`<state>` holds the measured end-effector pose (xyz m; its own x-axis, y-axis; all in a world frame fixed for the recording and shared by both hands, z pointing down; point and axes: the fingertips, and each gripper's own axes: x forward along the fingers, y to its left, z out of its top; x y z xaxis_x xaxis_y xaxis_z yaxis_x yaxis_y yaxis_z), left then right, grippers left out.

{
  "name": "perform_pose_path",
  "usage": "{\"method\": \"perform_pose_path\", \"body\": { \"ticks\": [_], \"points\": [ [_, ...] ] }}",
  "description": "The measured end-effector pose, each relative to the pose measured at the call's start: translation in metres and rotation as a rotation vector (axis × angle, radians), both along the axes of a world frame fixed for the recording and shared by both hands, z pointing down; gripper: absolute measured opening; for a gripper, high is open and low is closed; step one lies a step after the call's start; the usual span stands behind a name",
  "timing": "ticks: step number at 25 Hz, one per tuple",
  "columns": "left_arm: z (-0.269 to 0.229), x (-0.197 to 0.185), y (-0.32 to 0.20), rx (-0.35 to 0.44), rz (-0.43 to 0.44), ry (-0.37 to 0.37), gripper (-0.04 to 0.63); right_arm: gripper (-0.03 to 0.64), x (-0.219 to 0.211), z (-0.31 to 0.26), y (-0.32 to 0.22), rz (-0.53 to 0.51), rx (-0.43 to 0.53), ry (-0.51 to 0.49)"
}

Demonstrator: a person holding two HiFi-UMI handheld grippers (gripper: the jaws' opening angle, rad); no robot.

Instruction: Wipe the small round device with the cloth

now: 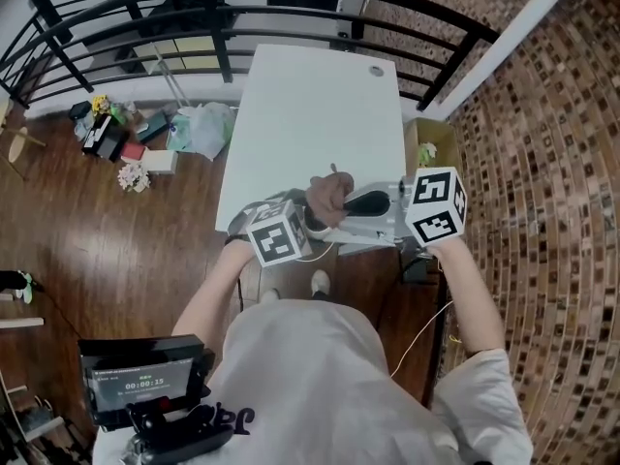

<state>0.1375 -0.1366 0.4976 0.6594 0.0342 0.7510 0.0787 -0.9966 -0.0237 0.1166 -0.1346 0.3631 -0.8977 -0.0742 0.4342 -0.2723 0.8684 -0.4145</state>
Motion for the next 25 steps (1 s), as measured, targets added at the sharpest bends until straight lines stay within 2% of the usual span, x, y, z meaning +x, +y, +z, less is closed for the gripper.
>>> {"method": "perform_pose_path", "body": {
  "ticks": [3, 7, 12, 19, 25],
  "points": [
    [-0.003, -0.001, 0.015, 0.001, 0.095, -0.008, 0.4, 0.035, 0.016, -0.017, -0.032, 0.058, 0.073, 0.045],
    [-0.012, 0.005, 0.032, 0.013, 0.187, 0.003, 0.4, 0.035, 0.002, 0.004, -0.041, 0.002, 0.008, 0.113],
    [-0.01, 0.003, 0.038, -0.009, 0.208, -0.011, 0.4, 0.035, -0.017, 0.026, -0.027, -0.096, -0.048, 0.209],
    [-0.011, 0.008, 0.054, -0.06, 0.264, 0.025, 0.4, 0.035, -0.024, 0.031, -0.004, -0.181, -0.073, 0.257],
    [0.001, 0.005, 0.049, -0.069, 0.237, -0.012, 0.399, 0.034, -0.022, 0.032, 0.009, -0.151, -0.057, 0.309]
  ]
}}
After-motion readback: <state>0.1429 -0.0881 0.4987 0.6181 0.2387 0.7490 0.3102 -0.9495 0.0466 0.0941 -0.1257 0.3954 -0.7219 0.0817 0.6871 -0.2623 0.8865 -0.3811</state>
